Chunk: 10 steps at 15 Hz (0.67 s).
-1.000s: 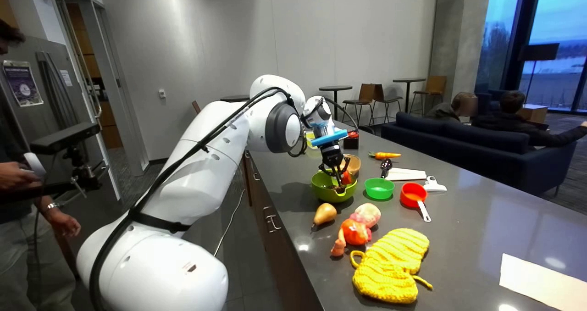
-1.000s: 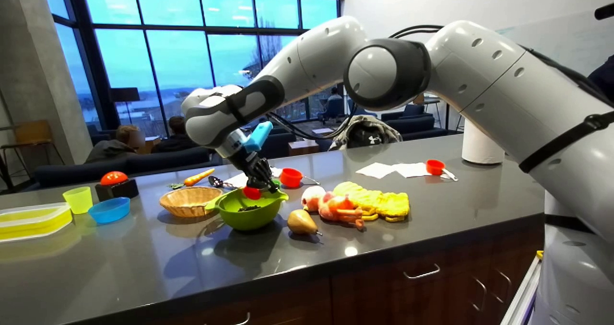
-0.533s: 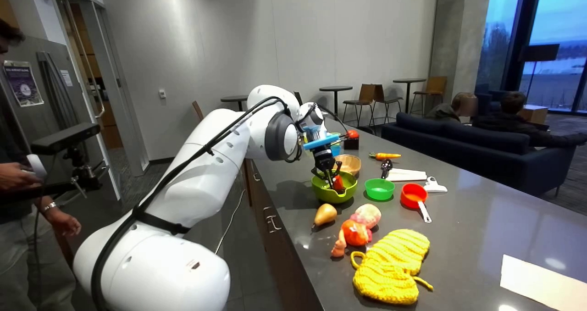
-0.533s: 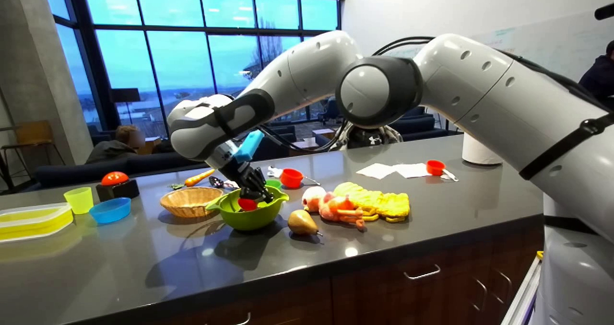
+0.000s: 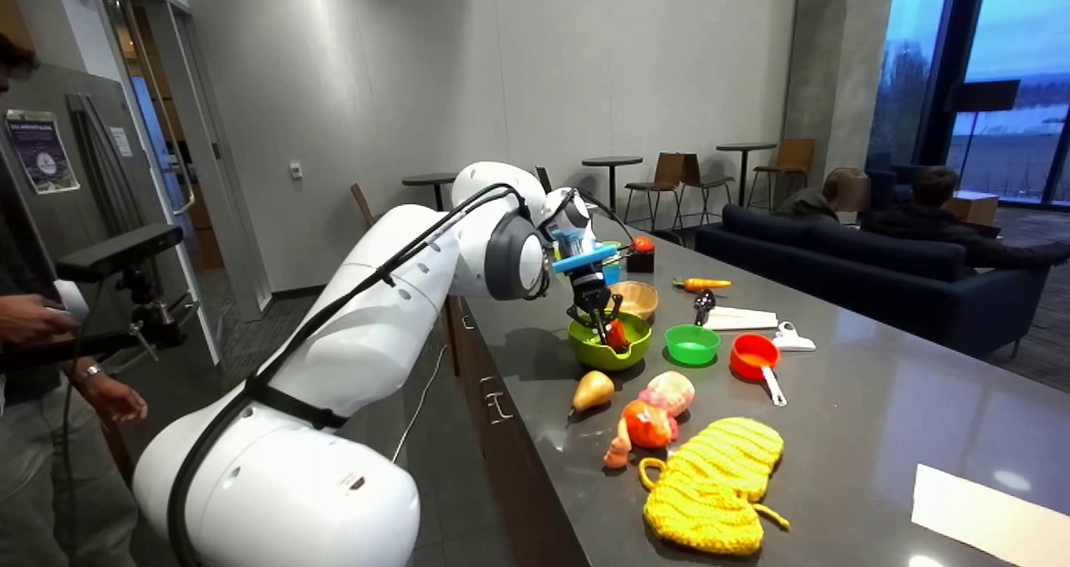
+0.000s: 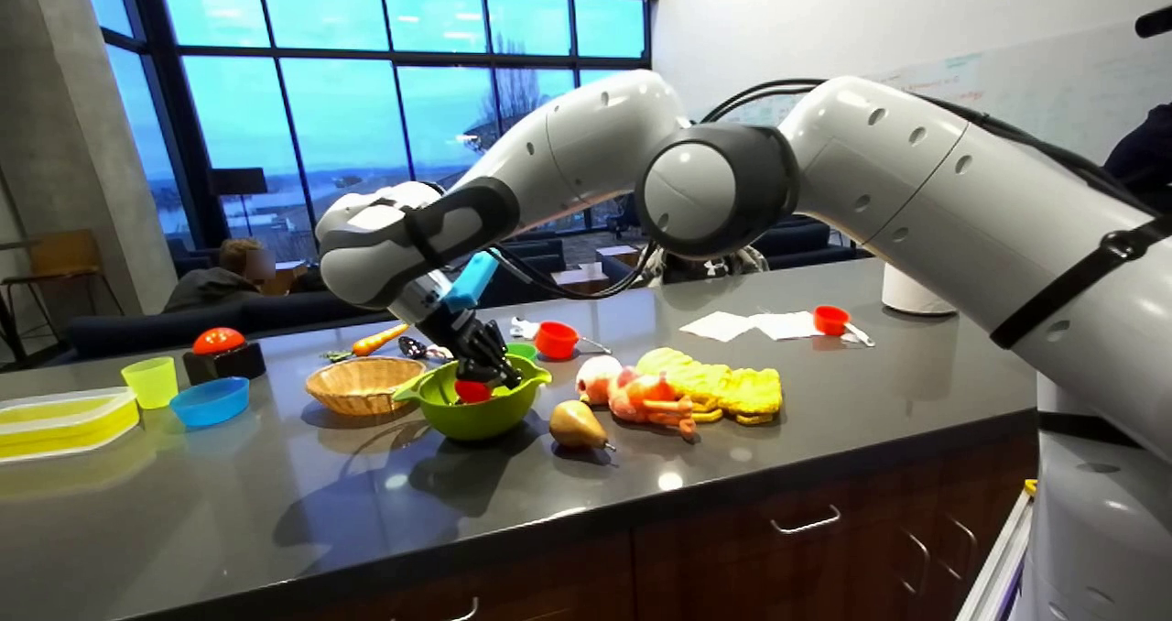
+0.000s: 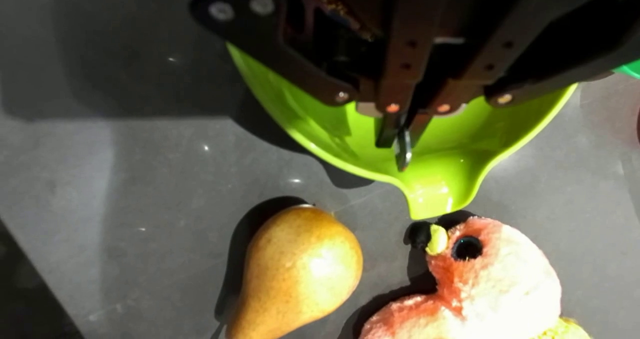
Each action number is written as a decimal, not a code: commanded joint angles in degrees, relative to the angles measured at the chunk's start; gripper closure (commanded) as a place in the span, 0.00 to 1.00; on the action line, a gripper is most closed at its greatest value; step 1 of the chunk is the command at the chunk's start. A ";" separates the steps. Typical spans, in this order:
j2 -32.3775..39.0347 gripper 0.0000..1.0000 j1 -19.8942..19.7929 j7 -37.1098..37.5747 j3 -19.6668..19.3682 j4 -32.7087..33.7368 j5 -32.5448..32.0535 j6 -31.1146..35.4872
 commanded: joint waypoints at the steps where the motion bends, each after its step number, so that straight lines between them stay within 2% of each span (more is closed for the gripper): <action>1: 1.88 0.99 0.77 -0.77 -0.62 3.71 -0.85 -2.27; 10: 4.36 0.99 0.79 -1.84 -0.68 6.72 -0.87 -6.26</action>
